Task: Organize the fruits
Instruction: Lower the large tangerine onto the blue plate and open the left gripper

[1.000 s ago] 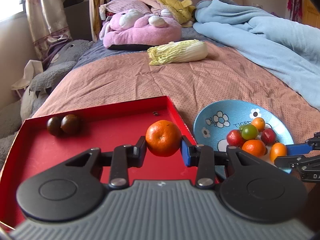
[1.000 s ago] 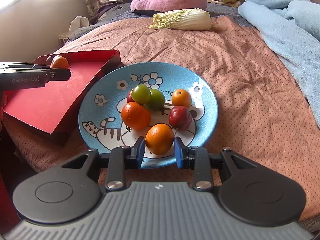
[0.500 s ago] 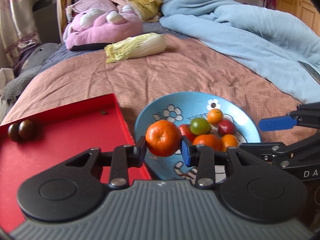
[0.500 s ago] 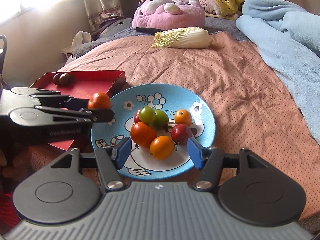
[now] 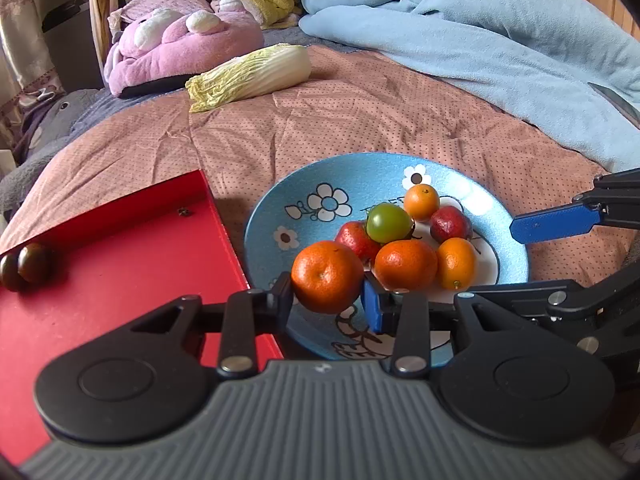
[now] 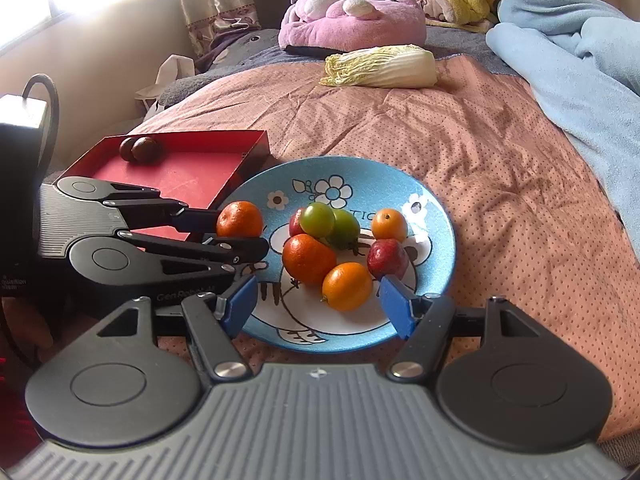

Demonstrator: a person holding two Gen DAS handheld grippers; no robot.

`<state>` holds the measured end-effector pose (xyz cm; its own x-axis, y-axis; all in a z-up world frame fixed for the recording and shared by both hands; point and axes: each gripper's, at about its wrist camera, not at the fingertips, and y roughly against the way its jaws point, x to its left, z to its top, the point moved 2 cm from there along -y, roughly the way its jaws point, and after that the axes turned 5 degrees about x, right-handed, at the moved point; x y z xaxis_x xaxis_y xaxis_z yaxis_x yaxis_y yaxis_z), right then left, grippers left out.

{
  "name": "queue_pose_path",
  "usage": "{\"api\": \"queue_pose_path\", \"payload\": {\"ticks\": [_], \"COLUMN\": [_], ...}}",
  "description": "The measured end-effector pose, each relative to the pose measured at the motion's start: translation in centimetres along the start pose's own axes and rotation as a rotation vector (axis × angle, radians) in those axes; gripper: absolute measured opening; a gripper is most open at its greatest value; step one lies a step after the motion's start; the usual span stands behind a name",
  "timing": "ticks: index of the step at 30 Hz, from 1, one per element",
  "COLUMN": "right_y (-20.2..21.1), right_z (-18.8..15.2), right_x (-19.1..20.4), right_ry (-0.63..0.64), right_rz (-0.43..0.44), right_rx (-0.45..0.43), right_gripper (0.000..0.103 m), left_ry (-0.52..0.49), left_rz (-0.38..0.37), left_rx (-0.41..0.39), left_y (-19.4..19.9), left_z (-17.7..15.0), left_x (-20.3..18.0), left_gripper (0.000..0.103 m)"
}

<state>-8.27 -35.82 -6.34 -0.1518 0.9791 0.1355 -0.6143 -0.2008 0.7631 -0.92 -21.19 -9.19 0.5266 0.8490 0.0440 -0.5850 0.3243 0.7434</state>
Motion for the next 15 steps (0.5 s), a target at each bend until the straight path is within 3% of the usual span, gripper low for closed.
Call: {"api": "queue_pose_path", "payload": {"ticks": [15], "right_y": [0.48], "right_z": [-0.35], "right_x": [-0.28], "right_ry": [-0.015], "right_rz": [0.005], "right_rx": [-0.005], "right_gripper": [0.075], "left_ry": [-0.006], "left_rz": [-0.026], "left_rx": [0.005], "left_y": [0.16], "left_z": [-0.05], "left_x": [-0.34], "left_gripper": [0.041]}}
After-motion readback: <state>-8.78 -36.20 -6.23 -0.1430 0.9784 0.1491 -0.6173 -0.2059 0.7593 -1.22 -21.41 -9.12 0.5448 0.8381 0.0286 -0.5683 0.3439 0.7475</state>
